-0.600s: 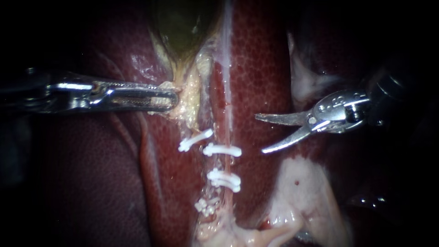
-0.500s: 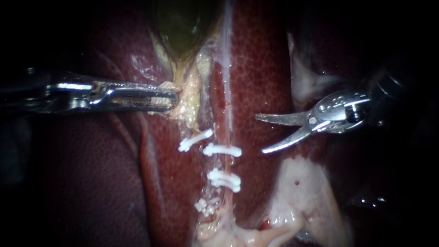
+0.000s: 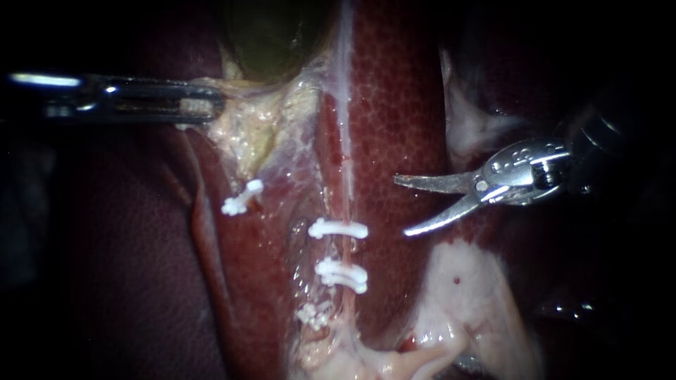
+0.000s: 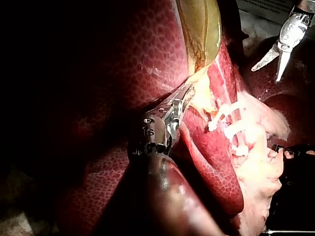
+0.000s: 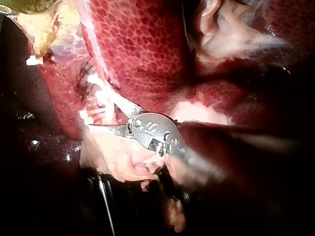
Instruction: Go to the cutting position right tube
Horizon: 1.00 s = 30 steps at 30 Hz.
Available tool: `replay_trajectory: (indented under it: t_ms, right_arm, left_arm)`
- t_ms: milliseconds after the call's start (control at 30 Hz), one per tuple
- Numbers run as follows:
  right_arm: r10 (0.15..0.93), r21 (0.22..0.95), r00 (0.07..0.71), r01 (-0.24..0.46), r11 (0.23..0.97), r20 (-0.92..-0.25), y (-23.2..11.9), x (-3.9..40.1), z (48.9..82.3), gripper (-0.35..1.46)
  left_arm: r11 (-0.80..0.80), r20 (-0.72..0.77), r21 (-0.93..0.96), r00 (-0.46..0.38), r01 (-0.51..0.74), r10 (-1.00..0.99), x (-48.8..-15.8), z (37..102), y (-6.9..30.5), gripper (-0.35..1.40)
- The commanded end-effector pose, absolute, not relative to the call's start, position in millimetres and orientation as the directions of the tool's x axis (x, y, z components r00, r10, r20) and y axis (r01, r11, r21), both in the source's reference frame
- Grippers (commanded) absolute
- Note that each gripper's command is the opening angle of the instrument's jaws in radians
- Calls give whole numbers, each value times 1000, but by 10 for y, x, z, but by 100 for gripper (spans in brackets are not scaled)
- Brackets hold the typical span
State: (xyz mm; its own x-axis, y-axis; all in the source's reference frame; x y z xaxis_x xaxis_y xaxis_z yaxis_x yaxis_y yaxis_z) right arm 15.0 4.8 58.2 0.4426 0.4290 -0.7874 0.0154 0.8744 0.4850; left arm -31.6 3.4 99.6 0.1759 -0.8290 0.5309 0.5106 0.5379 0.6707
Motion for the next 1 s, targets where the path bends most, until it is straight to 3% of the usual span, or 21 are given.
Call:
replay_trajectory:
  t_ms: [33, 300, 733, 1000]
  right_arm:
    - [429, 486, 443, 17, 874, -787, 48, 150, 582, 143]
    - [435, 501, 445, 37, 865, -783, 36, 152, 596, 143]
    - [479, 600, 556, 44, 799, -679, -18, 164, 671, 141]
    - [504, 643, 578, 47, 764, -642, -45, 180, 706, 141]
  left_arm:
    - [538, 535, 667, 173, 515, -827, -314, 993, 35, -35]
    - [537, 534, 666, 172, 518, -828, -313, 992, 35, -35]
    - [537, 534, 666, 172, 518, -828, -313, 992, 33, -35]
    - [538, 535, 665, 172, 518, -827, -313, 993, 33, -35]
